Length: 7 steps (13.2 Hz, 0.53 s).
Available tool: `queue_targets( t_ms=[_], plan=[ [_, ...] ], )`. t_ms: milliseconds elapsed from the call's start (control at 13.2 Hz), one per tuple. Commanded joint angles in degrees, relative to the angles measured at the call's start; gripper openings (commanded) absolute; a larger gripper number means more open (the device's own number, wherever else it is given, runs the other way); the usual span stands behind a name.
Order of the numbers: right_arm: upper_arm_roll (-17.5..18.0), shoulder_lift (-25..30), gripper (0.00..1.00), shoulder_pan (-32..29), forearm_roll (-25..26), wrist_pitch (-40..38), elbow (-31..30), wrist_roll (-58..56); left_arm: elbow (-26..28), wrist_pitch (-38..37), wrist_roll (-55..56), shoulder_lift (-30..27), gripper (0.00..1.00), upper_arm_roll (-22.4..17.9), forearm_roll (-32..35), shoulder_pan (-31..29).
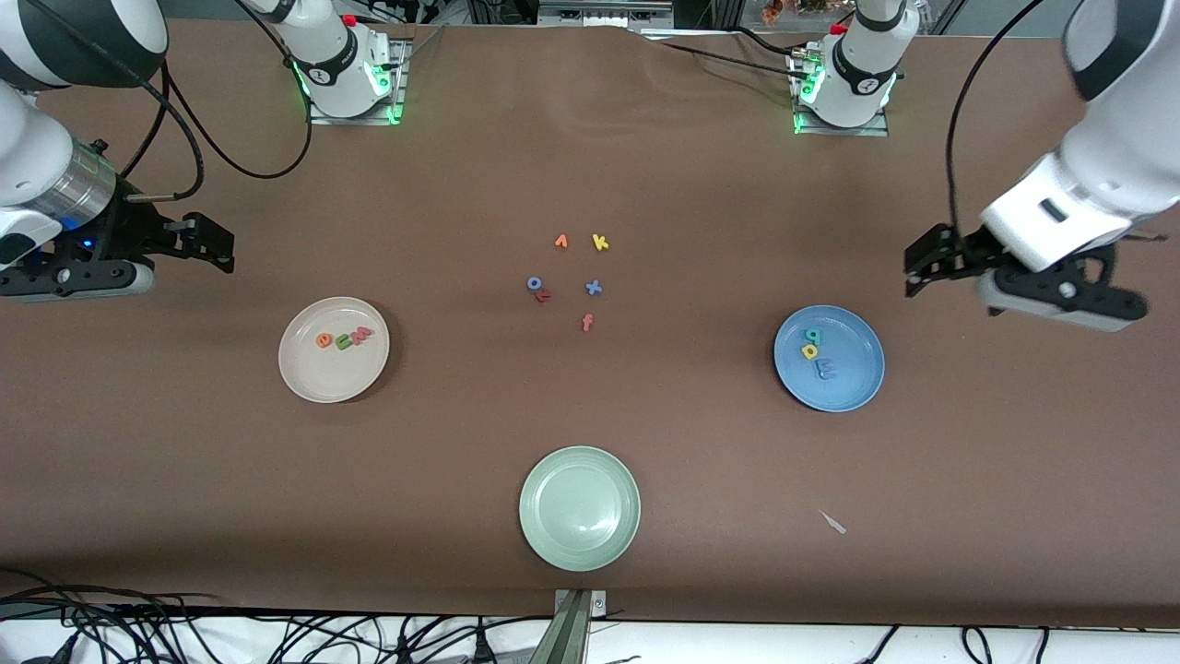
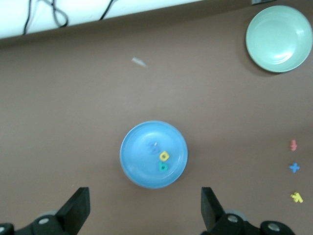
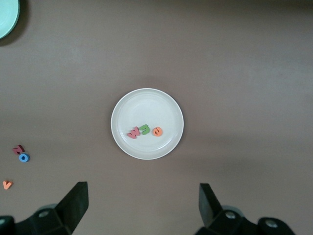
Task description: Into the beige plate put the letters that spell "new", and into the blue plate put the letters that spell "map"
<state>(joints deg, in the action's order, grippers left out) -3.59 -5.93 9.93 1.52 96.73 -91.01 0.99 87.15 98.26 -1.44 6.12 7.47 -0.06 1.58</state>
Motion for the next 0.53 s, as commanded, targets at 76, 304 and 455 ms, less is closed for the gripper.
queue_targets(
  t_ms=[76,304,455],
  plan=[
    [-0.1,-0.9,1.0,-0.3,0.7,-1.5,2.2,-1.3,8.7,0.7,-0.5,-6.9,1.0,-4.2,-0.6,1.8],
    [0.0,-0.9,1.0,-0.2,0.7,-1.5,2.3,-1.3,5.8,-3.1,0.3,-5.8,1.0,-4.2,-0.6,1.2],
    [0.0,-0.9,1.0,-0.2,0.7,-1.6,2.2,-1.3,5.4,-3.1,0.7,-5.7,1.0,-4.3,-1.0,1.1]
  ],
)
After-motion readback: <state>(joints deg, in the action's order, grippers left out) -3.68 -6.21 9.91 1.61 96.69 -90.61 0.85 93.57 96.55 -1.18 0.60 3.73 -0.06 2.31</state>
